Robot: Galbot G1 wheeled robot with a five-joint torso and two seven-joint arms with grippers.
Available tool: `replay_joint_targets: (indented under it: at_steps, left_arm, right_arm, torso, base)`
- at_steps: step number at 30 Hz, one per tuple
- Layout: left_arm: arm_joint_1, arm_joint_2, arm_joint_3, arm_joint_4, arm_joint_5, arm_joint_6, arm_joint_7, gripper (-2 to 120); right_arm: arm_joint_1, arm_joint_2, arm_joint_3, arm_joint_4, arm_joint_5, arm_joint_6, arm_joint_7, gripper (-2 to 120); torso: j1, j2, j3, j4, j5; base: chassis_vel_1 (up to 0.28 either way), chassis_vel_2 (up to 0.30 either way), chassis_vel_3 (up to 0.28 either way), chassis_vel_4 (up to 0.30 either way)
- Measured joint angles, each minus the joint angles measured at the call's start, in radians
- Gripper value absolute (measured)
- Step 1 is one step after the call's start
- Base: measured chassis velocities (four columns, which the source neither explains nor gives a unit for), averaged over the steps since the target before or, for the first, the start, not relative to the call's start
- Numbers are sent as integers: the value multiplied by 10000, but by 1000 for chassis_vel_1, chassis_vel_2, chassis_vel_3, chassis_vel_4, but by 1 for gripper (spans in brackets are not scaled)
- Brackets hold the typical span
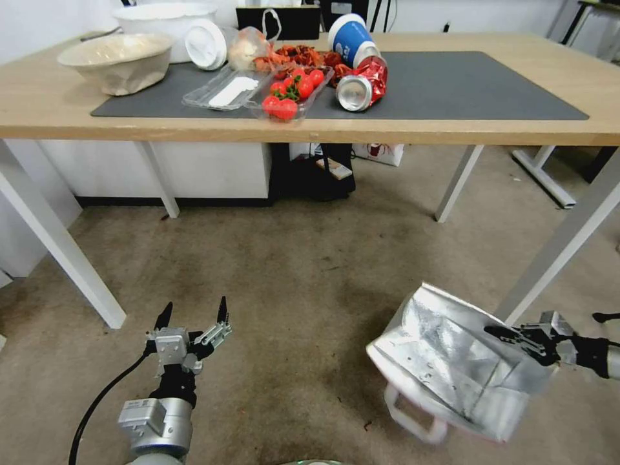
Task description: Pick up the food delivery bag from the floor and place it on the table.
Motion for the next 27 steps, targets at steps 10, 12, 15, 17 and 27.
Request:
replay_joint_targets:
  at_steps: [10, 12, 15, 17, 27]
  left_arm:
    - [-146, -40, -69, 84, -163, -6, -30, 100]
    - [-158, -40, -77, 85, -173, -6, -28, 100]
    - [-214, -48, -99, 92, -181, 12, -28, 100]
    - [-235, -51, -102, 104, -182, 18, -23, 100]
    - [-311, -28, -204, 134, -400, -90, -13, 100]
  right_arm:
    - [706, -1310, -5, -200, 354, -519, -2480, 0]
    - [738, -1412, -5, -214, 348, -523, -2682, 0]
    - [873, -1694, -4, -274, 364, -593, -3328, 0]
    - [892, -1827, 0, -287, 411, -655, -3488, 0]
    - [984, -2168, -87, -326, 834, -724, -3573, 0]
  torso:
    - [0, 0, 0, 0, -1]
    - [0, 0, 0, 0, -2]
    - [0, 0, 0, 0, -1]
    - [0, 0, 0, 0, -1]
    - [1, 0, 0, 0, -1]
  base:
    - [0, 0, 0, 0]
    - [0, 0, 0, 0]
    - [0, 0, 0, 0]
    - [0, 0, 0, 0]
    - [0, 0, 0, 0]
